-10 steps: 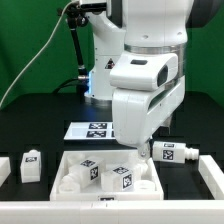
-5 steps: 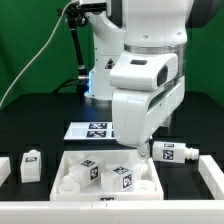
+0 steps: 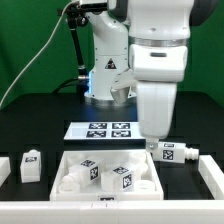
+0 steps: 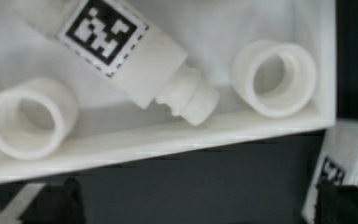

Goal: Assemble one leg

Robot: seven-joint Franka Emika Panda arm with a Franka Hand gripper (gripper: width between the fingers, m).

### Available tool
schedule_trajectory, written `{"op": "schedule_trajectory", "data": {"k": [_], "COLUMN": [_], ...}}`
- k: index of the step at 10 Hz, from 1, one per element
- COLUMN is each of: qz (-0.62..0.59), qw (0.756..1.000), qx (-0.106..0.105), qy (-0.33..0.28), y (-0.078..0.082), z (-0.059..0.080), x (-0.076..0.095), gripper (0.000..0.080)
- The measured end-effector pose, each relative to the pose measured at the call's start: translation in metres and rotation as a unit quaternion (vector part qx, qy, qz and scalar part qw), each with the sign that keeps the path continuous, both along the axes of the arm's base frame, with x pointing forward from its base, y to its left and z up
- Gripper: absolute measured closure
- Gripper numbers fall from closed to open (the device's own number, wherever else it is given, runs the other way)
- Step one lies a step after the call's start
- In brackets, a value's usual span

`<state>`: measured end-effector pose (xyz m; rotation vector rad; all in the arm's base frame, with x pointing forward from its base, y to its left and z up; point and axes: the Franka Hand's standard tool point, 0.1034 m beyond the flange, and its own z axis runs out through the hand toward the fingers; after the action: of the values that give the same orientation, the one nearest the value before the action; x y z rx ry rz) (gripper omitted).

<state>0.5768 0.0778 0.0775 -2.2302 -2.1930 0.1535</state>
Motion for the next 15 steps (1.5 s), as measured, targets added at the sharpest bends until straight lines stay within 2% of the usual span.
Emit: {"op": "schedule_trajectory", "data": {"k": [1, 4, 5, 7, 9, 10, 14, 15], "qz": [-0.012, -0.013, 0.006, 0.022, 0.019, 0.011, 0.007, 0.006], "qw": [1.0, 1.0, 1.0, 1.0, 0.999, 0.999, 0.999, 0.999], "qx": [-0.01, -0.01, -0.006, 0.0, 0.004, 0.004, 0.004, 0.005], "qy": [0.016, 0.017, 0.017, 0.018, 0.026, 0.03, 0.032, 0.039], "y": [0.004, 0.002, -0.005, -0.038, -0.062, -0.067, -0.066, -0.069], "z": [0.0, -0.001, -0.004, -0.011, -0.021, -0.023, -0.024, -0.032], "x": [-0.003, -0.002, -0.005, -0.02, -0.035, -0.039, -0.04, -0.051], "gripper": [0.015, 0.015, 0.015, 0.015, 0.015, 0.015, 0.015, 0.015]}}
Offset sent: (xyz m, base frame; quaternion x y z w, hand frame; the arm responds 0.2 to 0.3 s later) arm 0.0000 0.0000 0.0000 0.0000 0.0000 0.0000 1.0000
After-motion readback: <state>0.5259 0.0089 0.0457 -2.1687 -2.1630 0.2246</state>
